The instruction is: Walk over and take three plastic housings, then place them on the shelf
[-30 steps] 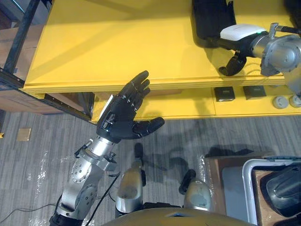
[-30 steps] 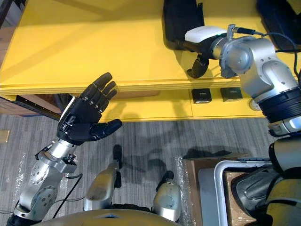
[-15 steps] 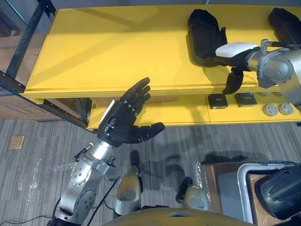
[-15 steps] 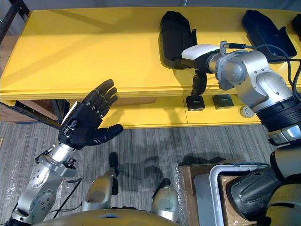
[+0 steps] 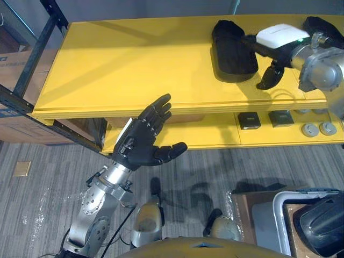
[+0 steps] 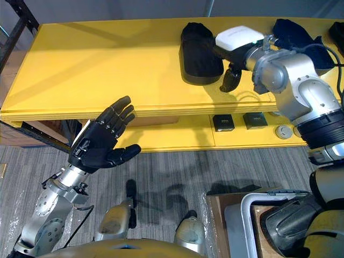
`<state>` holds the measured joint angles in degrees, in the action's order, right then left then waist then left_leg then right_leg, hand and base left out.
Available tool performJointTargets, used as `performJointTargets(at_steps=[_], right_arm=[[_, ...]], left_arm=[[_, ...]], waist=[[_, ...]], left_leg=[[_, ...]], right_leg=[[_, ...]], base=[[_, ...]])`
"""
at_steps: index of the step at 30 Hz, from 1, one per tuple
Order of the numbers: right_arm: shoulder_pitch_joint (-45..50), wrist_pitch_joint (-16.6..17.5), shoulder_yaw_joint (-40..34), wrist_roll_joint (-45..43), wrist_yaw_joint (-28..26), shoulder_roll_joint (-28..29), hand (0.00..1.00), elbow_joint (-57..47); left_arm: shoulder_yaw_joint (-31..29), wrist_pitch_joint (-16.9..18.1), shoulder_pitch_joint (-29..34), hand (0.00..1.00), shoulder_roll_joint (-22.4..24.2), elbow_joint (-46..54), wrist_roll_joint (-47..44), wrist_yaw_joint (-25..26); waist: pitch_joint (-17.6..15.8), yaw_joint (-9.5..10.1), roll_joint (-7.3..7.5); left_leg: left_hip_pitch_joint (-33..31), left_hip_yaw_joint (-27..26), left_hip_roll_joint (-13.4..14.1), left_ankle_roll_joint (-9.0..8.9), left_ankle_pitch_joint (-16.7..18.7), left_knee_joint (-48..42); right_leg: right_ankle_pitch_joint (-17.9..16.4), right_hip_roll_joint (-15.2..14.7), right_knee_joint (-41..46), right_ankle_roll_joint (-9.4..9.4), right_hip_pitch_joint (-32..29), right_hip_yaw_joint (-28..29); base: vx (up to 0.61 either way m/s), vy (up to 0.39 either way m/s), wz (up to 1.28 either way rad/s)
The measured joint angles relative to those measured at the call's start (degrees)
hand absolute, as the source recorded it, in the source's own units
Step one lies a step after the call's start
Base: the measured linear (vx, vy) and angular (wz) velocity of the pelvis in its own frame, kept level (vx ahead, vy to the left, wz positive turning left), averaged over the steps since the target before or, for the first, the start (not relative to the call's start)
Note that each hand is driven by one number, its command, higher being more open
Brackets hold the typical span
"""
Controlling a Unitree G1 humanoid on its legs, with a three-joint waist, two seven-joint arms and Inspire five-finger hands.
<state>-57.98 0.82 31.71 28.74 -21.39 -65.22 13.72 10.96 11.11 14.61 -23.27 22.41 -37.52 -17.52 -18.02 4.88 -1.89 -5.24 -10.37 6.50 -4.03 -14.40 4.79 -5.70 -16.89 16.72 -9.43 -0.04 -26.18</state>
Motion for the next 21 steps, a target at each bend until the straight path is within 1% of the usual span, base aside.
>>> performJointTargets(at_steps=[4,9,11,14,21], right_arm=[[0.94,-0.12,-2.27,-2.34,2.30,0.00,1.00,-0.07],[3.31,-1.10,-4.20,-2.45,3.20,0.86,1.00,0.11],[3.55,-1.68,-4.20,-2.45,3.20,2.30,1.00,0.86],[3.75,-1.71,-4.19,-2.45,3.20,2.96,1.00,1.99],[3.66,-1.62,-3.92,-2.80,3.99,4.95,1.00,7.80]], left_arm=[[0.09,-0.01,-0.03,1.00,0.01,0.00,-0.07,-0.16],[0.96,-0.18,0.11,1.00,0.01,0.00,-0.07,-0.11],[1.33,-0.22,0.15,1.00,0.01,0.00,-0.07,-0.10],[1.41,-0.21,0.16,1.00,0.00,0.01,-0.07,0.04],[1.35,-0.21,0.08,1.00,0.00,0.00,-0.09,1.09]], waist=[[0.45,-0.33,-0.58],[0.78,-0.33,-1.15],[0.96,-0.43,-1.47],[0.95,-0.32,-1.85],[0.72,0.12,-2.26]], left_leg=[[0.18,-0.02,0.01,0.01,-0.01,0.00],[0.16,-0.02,0.01,0.00,0.00,0.00],[0.14,-0.03,0.02,-0.09,0.07,0.00],[-0.32,0.14,0.02,-0.21,0.17,0.00],[-1.36,0.77,-0.08,0.01,-0.07,-0.03]], right_leg=[[0.10,0.00,-0.03,0.02,0.15,0.03],[0.16,0.00,0.00,0.05,0.09,0.04],[0.16,0.00,0.02,0.06,0.05,0.04],[0.13,0.00,0.17,0.10,-0.37,-0.03],[0.03,-0.13,0.67,0.19,-1.25,-0.40]], base=[[0.00,-0.008,0.00],[0.00,0.000,0.00],[0.00,0.000,0.00],[0.00,0.000,0.01],[0.00,-0.012,0.03]])
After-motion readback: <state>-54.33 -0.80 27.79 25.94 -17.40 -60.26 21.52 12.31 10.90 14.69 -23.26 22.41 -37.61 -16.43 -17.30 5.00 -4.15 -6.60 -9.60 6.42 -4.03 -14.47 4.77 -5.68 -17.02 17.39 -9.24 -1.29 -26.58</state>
